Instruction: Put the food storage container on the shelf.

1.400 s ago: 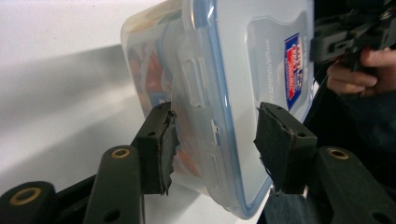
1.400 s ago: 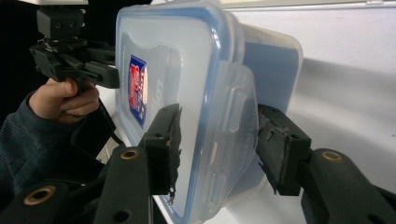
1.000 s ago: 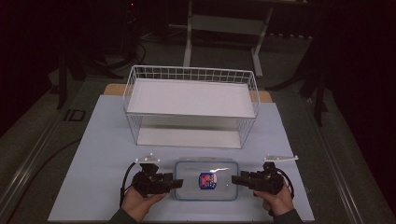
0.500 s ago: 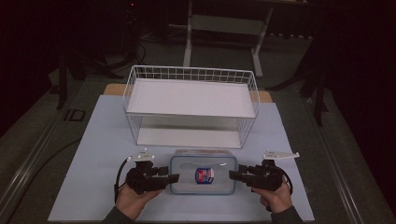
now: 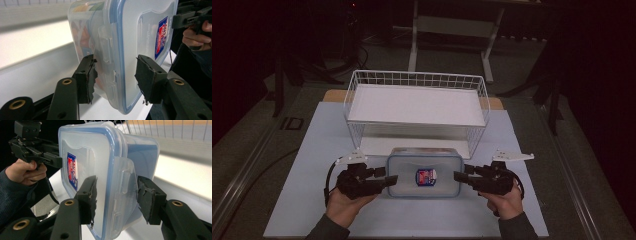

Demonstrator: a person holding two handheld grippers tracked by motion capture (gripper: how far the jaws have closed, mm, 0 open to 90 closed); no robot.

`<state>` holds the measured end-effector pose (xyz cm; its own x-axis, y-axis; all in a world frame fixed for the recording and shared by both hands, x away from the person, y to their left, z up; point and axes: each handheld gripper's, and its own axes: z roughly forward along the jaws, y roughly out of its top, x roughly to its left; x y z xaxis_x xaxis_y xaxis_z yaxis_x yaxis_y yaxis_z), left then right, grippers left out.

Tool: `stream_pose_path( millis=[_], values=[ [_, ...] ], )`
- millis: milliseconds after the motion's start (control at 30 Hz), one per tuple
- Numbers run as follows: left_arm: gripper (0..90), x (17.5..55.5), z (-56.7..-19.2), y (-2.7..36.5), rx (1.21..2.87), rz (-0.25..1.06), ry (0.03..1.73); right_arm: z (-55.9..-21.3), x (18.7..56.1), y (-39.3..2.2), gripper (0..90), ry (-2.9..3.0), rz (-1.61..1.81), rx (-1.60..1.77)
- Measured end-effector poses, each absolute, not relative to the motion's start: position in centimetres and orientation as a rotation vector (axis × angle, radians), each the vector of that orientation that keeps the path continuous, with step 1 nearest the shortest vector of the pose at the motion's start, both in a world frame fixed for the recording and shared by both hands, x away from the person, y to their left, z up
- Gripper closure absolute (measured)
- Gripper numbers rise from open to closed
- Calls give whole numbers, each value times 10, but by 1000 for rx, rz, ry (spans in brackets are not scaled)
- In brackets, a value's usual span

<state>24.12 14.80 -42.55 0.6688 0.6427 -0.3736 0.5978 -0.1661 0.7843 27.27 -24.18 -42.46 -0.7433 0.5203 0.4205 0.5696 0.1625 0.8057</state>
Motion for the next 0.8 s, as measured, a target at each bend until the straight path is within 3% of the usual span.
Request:
stream_pose_path(
  millis=[800],
  values=[
    [504, 264, -348, 171, 1780, 215, 912, -350, 299, -217, 514, -2388, -1863, -1022]
  ],
)
